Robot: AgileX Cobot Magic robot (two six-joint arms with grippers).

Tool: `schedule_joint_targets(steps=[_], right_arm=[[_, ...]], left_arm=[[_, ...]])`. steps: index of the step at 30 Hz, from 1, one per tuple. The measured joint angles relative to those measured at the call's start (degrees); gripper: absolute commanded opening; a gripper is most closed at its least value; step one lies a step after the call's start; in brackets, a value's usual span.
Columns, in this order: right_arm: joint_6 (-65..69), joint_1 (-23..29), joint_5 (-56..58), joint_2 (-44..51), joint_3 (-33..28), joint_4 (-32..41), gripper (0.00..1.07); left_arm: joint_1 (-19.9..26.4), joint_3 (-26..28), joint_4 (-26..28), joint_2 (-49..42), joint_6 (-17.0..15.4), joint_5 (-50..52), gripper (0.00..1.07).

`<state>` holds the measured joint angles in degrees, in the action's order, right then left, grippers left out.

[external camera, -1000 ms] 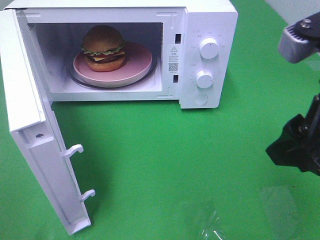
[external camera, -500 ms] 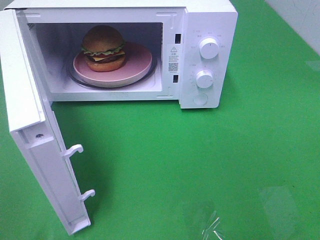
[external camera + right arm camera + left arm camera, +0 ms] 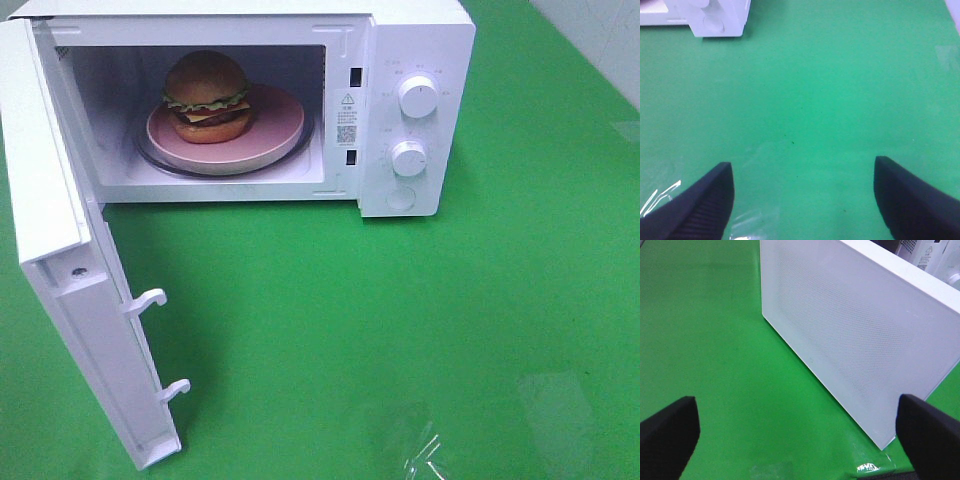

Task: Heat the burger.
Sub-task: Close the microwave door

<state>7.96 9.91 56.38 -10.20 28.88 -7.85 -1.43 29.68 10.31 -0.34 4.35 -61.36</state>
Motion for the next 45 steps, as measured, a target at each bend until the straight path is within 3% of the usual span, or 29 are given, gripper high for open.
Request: schedule_joint_targets(steps=[8, 45], right_arm=[[-0.06, -4.58, -0.92, 10.31, -0.46, 0.52, 0.75], [-0.06, -5.1, -0.97, 10.49, -0.46, 0.52, 0.72]], left_arm=[[0.0, 0.0, 0.0, 0.0, 0.0, 0.0, 1.02], [0.0, 0.0, 0.0, 0.0, 0.0, 0.0, 1.02]])
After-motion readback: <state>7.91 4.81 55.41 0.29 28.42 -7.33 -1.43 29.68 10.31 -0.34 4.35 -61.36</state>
